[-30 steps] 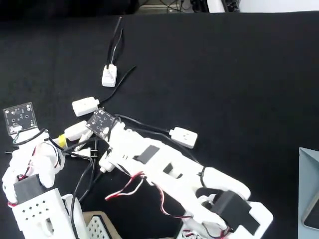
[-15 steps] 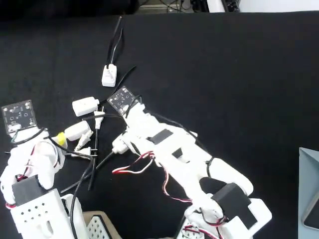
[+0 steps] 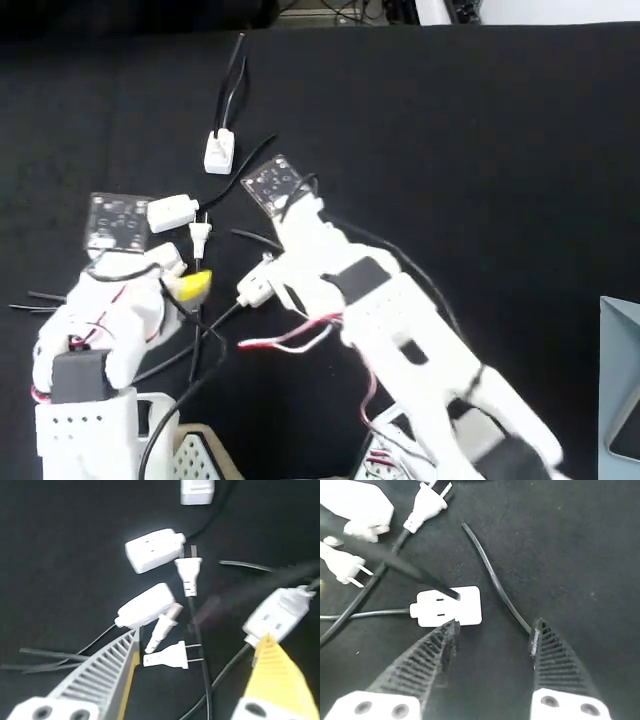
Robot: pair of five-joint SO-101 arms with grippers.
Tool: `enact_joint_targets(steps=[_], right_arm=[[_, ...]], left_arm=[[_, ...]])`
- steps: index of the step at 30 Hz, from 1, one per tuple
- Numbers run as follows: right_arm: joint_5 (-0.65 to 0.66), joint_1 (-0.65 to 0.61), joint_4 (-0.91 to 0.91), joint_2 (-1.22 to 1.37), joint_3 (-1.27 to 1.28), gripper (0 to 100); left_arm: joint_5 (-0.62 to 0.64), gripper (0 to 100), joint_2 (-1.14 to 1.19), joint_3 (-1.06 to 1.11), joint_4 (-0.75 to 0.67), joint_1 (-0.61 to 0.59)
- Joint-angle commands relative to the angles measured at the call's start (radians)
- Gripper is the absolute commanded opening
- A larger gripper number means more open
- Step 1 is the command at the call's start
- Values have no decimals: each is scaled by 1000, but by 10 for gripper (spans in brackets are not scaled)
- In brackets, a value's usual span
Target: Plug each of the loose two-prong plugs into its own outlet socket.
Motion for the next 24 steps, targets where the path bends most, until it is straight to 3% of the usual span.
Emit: enact_joint_targets(steps=[1,11,16,24], right_arm=[[-14,40,127,-196,-56,225],[-14,270,304,-383,-35,64],[-14,339,192,-386,81,95],[-14,342,109,-387,168,99]], left_arm=[[-34,353,-2,-51,6,107],[-54,354,8,160,-219,254],[-52,354,150,177,-304,305],[-84,353,551,102,-512,355]])
